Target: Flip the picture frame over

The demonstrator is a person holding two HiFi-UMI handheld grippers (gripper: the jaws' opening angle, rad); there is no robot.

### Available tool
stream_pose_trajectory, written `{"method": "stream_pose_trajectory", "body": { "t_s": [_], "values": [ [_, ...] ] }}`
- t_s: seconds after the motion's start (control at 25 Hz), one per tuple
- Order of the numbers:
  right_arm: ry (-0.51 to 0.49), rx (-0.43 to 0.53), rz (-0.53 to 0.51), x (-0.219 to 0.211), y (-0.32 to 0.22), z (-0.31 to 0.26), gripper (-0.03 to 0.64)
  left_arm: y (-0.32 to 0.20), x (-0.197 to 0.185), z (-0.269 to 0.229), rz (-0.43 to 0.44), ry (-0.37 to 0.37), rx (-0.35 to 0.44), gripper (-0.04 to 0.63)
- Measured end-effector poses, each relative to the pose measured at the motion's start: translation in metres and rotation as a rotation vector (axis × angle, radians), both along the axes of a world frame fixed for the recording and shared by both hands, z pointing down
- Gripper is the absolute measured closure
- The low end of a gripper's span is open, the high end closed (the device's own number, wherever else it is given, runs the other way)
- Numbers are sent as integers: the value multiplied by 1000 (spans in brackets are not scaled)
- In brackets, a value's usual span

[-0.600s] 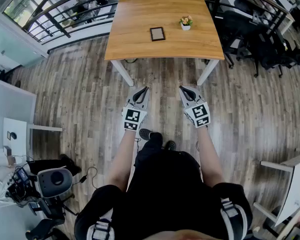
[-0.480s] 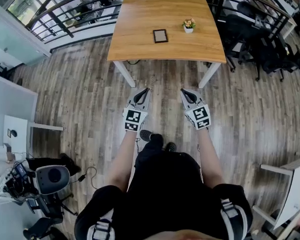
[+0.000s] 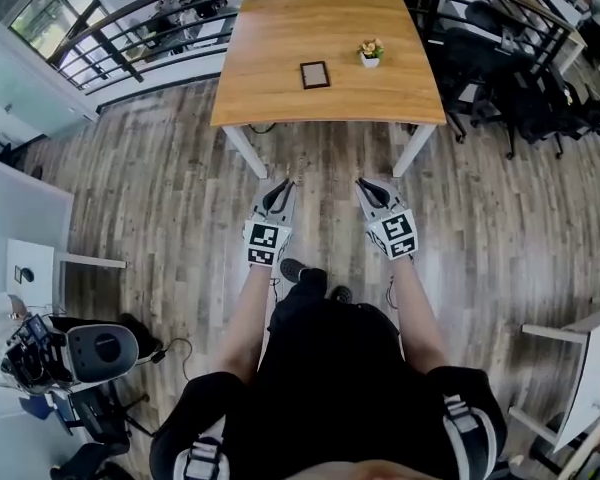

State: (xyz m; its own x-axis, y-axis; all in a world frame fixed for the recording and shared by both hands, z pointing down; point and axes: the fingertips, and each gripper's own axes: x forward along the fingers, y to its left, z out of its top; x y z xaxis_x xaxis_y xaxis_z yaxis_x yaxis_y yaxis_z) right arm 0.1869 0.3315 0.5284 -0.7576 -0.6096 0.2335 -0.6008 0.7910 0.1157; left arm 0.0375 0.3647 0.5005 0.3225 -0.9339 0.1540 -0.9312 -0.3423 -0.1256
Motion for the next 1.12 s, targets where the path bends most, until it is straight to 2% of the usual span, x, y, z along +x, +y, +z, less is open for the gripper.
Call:
{"method": "stream_pose_trajectory", "body": {
  "t_s": [0.08,0.16,0.28,0.48,0.68,0.96,1.12],
  "values": [
    [-1,5,4,0,1,-1,554,0,-1,-1,-4,2,3,563],
    [-3,8,6,0,1,-1,475,-1,1,-2,4,8,7,556],
    [-14,6,10,1,-2,-3,374,-2,5,-9,17,17,20,436],
    [-18,0,6,-4,0,-3,314,1,-2,-13,2,7,24,404],
    [-14,8,30,-5,1,-1,186,6,-8,-13,-14,18,26,312],
    [-26,-1,39,-2,5,-1,169,13,-11,-14,-30,24,31,299],
    [-39,-17,55,-2,4,2,170,16,-21,-16,-62,-5,59,299]
  ]
}}
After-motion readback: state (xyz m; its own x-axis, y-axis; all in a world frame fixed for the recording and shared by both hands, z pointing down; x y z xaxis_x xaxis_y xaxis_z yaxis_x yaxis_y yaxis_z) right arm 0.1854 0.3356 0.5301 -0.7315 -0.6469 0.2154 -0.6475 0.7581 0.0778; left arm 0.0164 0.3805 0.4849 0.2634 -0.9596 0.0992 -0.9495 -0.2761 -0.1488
